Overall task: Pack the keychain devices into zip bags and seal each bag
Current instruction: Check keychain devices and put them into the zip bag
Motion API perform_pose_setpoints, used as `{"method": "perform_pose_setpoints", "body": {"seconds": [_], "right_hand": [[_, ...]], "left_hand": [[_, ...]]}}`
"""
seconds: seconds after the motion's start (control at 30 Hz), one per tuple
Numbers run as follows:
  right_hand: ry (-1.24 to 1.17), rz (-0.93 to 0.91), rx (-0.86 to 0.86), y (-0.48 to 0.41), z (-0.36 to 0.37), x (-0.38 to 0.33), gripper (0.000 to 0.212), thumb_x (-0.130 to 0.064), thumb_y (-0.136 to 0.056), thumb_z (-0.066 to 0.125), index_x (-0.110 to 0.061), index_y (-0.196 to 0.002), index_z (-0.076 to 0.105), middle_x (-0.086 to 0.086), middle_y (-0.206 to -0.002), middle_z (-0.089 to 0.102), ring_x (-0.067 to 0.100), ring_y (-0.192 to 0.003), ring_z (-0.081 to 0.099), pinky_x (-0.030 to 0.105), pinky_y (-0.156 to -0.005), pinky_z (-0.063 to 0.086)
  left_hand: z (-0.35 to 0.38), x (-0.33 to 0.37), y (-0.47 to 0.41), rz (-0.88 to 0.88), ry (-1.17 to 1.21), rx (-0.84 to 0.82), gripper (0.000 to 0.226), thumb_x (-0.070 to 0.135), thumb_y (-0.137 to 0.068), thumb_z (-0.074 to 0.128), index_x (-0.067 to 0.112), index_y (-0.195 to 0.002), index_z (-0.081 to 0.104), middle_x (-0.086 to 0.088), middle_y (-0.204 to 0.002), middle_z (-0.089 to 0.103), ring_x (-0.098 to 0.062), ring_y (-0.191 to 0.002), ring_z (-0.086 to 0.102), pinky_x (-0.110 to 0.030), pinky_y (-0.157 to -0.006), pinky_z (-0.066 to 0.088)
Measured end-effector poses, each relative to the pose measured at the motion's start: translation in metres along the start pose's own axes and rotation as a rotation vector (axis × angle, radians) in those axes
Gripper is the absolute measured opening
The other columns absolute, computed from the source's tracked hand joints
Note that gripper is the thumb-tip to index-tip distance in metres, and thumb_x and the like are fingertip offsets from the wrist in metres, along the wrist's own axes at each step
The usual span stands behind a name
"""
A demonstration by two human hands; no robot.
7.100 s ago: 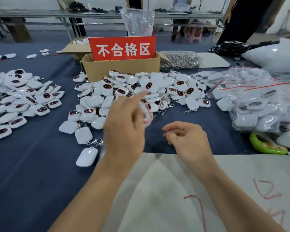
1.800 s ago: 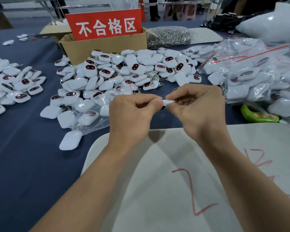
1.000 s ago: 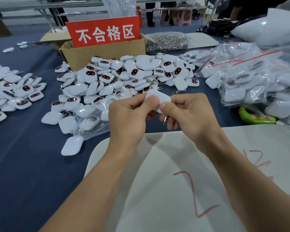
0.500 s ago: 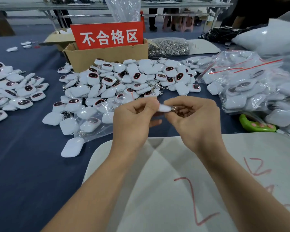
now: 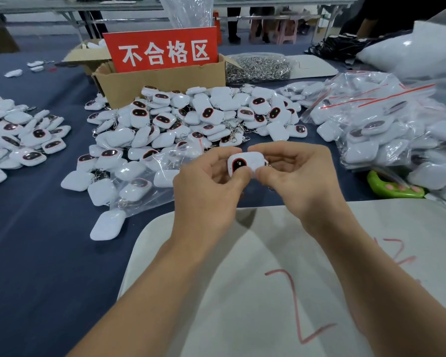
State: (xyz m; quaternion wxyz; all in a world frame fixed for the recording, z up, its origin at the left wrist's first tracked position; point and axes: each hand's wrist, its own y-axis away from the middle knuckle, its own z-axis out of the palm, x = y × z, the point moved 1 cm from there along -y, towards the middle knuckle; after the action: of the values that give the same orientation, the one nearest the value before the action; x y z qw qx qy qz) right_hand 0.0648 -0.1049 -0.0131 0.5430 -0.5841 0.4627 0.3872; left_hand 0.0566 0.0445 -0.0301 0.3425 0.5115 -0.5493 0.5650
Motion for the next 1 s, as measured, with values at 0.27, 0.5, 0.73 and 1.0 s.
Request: {"method": "perform_pose_setpoints", "body": {"seconds": [0.27,0.5,0.73,1.0], "right_hand": [[0.089,0.132,0.076,-0.002,0.007,0.006,0.031,-0.014,-0.065,0.067,-0.028,-0.088,0.082,-0.006,-0.077,0.078,0.007,-0.056,0.064,0.022,-0.061,0.05],[0.254,0.225,0.277,-0.006,-0.002,0.011,0.024,-0.016,-0.073,0.075,-0.039,-0.079,0.078,-0.014,-0.069,0.075,0.009,-0.062,0.07,0.032,-0.07,0.059],[0.208,0.214,0.239,-0.005,0.001,0.009,0.019,-0.012,-0.074,0.076,-0.031,-0.077,0.079,-0.009,-0.067,0.075,0.006,-0.054,0.067,0.026,-0.062,0.052],[-0.134,0.098,0.161,-0.002,-0.001,-0.003,0.015,0.003,-0.083,0.074,-0.012,-0.083,0.079,0.005,-0.052,0.061,0.014,-0.044,0.051,0.022,-0.048,0.044]], "left_hand": [[-0.007,-0.003,-0.005,0.044,-0.092,0.089,0.023,0.022,-0.104,0.056,0.03,-0.114,0.075,0.011,-0.078,0.074,-0.011,-0.07,0.073,-0.032,-0.067,0.062],[-0.017,-0.005,-0.017,-0.081,-0.932,0.177,0.033,0.057,-0.098,0.051,0.03,-0.117,0.049,0.009,-0.077,0.053,-0.025,-0.077,0.046,-0.038,-0.072,0.03],[-0.017,-0.003,-0.015,0.019,-0.882,0.114,0.005,0.027,-0.1,0.05,0.026,-0.1,0.045,0.004,-0.078,0.063,-0.027,-0.071,0.052,-0.037,-0.067,0.032],[0.002,0.005,0.004,0.329,-0.517,0.119,0.004,0.023,-0.099,0.056,0.027,-0.099,0.057,0.012,-0.05,0.042,-0.007,-0.054,0.047,-0.03,-0.056,0.03]]}}
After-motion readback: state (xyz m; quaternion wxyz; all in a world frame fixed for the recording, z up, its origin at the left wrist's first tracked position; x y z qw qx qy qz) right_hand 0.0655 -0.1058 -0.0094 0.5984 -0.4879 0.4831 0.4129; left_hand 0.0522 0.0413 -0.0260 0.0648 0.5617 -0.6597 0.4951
